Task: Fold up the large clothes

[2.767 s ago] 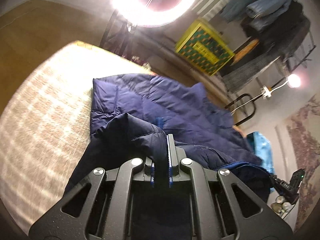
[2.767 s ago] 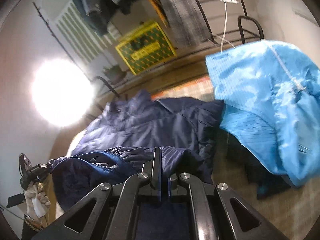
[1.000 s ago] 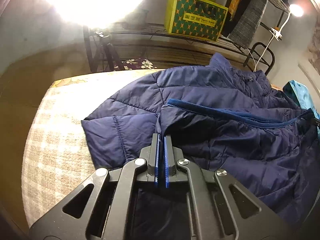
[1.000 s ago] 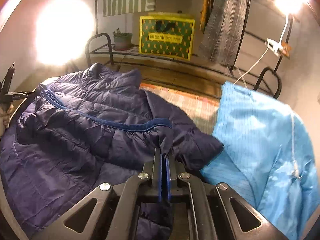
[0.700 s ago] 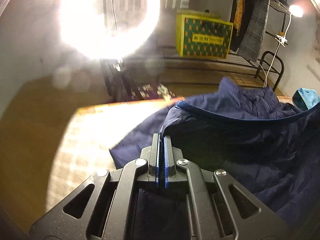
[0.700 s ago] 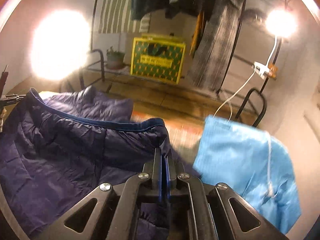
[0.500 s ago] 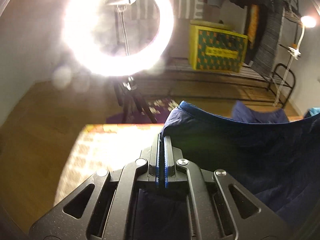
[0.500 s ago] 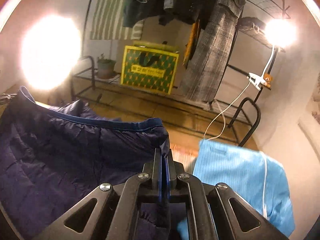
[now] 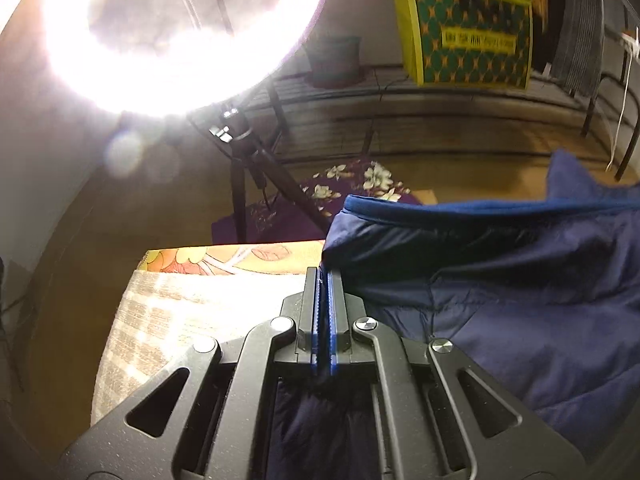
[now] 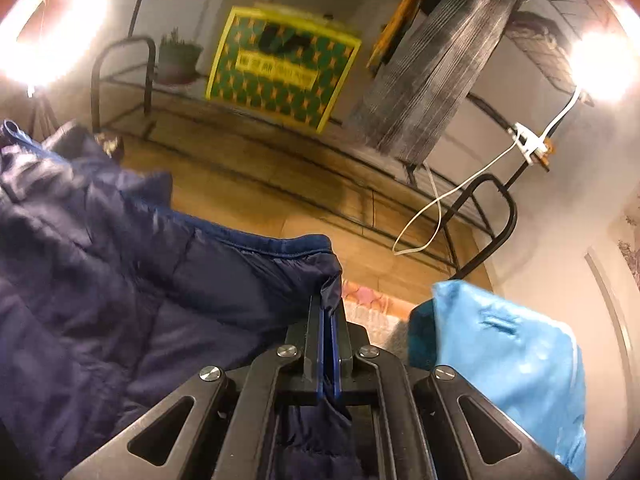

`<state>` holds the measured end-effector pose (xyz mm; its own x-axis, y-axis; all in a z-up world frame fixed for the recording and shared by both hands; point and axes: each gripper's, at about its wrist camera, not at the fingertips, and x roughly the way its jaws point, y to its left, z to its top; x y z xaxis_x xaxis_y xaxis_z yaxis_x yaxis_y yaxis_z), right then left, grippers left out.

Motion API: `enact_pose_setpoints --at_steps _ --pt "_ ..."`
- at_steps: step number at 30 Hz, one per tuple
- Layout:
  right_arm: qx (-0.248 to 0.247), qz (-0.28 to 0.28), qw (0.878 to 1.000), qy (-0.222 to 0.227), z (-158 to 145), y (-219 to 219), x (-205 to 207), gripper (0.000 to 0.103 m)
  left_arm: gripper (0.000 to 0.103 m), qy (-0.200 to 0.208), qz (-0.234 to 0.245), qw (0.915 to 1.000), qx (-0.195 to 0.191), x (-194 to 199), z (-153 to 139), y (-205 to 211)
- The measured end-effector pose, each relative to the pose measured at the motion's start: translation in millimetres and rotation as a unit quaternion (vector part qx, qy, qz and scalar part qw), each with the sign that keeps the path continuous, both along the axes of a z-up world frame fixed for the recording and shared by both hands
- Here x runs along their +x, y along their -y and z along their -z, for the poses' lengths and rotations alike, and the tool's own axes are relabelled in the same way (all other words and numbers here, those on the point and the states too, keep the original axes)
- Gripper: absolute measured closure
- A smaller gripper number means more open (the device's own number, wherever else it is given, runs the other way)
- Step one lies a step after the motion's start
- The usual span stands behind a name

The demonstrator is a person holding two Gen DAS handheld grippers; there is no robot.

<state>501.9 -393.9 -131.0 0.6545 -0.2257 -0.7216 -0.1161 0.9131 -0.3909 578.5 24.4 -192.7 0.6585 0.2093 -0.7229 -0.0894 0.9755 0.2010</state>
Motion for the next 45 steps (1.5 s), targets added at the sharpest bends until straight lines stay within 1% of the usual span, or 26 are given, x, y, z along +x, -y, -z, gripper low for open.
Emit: enact_pose_setpoints --at_steps 4,5,7,8,9,10,11,13,15,16,17,18,21,23,25,26,28,30,32,33,36,38,39,41,43,45 --pt "-0.026 -0.005 0.999 -0.019 19.9 -3.1 5.8 0.103 0.099 -0.005 -0.005 0.9999 0.010 8.9 4.9 1.8" --pt "-0.026 -0.006 0.999 -0.026 23.5 -2.9 6.4 0.103 0.094 -0.009 -0.009 0.9997 0.019 10.8 5.4 2.5" --pt "-0.030 -0.006 0.999 -0.028 25.1 -2.5 6.5 0.102 0.091 -0.005 -0.011 0.9996 0.025 10.6 1.9 4.3" --pt "-0.034 -0.003 0.999 -0.025 22.5 -2.4 5.8 0.099 0.091 -0.001 -0.011 0.9996 0.024 7.0 -1.1 2.2" --pt "-0.034 0.000 0.999 -0.025 19.6 -1.6 4.9 0.086 0.083 0.002 -0.014 0.9997 0.020 3.7 -5.2 -0.8" --pt "-0.031 0.006 0.999 -0.020 13.3 1.5 2.2 0.079 0.077 0.007 -0.017 0.9997 0.019 0.8 -10.2 -3.2" --pt "-0.026 0.009 1.000 -0.016 7.9 4.4 0.0 0.072 0.065 0.009 -0.023 0.9994 0.023 -2.5 -16.0 -6.2" --pt "0.000 0.010 1.000 -0.006 -6.7 11.6 -7.9 0.072 0.064 0.021 -0.023 0.9995 0.008 -11.4 -29.4 -13.4" --pt "0.036 0.009 0.999 0.010 -24.9 18.3 -23.0 0.069 0.064 0.028 -0.026 0.9990 -0.022 -23.1 -45.2 -19.6" --pt "0.048 0.010 0.999 0.016 -32.4 20.5 -30.9 0.069 0.064 0.034 -0.020 0.9979 -0.052 -33.9 -55.4 -20.7" --pt "0.065 0.012 0.998 0.023 -41.5 22.9 -42.2 0.068 0.064 0.041 -0.005 0.9969 -0.067 -47.1 -65.3 -16.8" --pt "0.083 0.008 0.996 0.025 -48.6 23.9 -53.0 0.067 0.064 0.043 0.003 0.9967 -0.069 -55.1 -70.5 -12.1" --pt "0.130 0.000 0.991 0.029 -70.8 25.6 -95.2 0.063 0.064 0.047 0.069 0.9933 -0.080 -105.6 -90.4 23.0" --pt "0.176 -0.001 0.984 0.030 -85.1 32.2 -132.5 0.059 0.064 0.051 0.102 0.9895 -0.089 -137.3 -96.6 43.1" --pt "0.228 0.008 0.973 0.030 -93.7 40.7 -169.6 0.049 0.064 0.051 0.139 0.9839 -0.101 -178.3 -98.7 72.6" --pt "0.256 0.019 0.966 0.028 -96.1 45.7 -195.9 0.043 0.064 0.042 0.158 0.9807 -0.107 -188.1 -96.2 88.4" --pt "0.283 0.029 0.958 0.024 -94.8 51.1 -228.1 0.040 0.064 0.026 0.190 0.9753 -0.109 -213.5 -90.0 117.5" --pt "0.312 0.032 0.949 0.022 -90.8 54.7 -262.7 0.029 0.064 0.019 0.220 0.9715 -0.086 -233.9 -82.2 146.6" --pt "0.336 0.041 0.941 0.017 -82.6 58.1 -290.5 0.022 0.064 0.017 0.234 0.9699 -0.065 -246.6 -73.9 166.9" --pt "0.342 0.045 0.939 0.010 -78.3 59.4 -298.5 0.022 0.064 0.007 0.241 0.9684 -0.063 -249.1 -65.4 178.2" --pt "0.361 0.070 0.930 -0.002 -63.7 68.0 -308.7 0.022 0.064 -0.018 0.224 0.9722 -0.064 -238.8 -40.9 191.7" --pt "0.382 0.081 0.920 -0.017 -52.6 73.5 -306.2 0.022 0.064 -0.033 0.213 0.9742 -0.068 -234.8 -22.9 192.4" --pt "0.394 0.084 0.915 -0.031 -45.3 76.4 -300.6 0.021 0.064 -0.028 0.211 0.9749 -0.065 -233.2 -17.4 193.1" --pt "0.414 0.097 0.903 -0.059 -28.4 79.9 -293.0 0.021 0.064 -0.016 0.207 0.9759 -0.067 -236.6 -12.1 194.0" --pt "0.434 0.106 0.891 -0.076 -13.0 82.3 -287.5 0.021 0.064 -0.012 0.216 0.9749 -0.052 -237.9 -11.7 197.8" --pt "0.458 0.117 0.878 -0.081 -4.8 86.0 -287.5 0.022 0.064 -0.029 0.215 0.9748 -0.053 -238.9 -19.7 196.0"
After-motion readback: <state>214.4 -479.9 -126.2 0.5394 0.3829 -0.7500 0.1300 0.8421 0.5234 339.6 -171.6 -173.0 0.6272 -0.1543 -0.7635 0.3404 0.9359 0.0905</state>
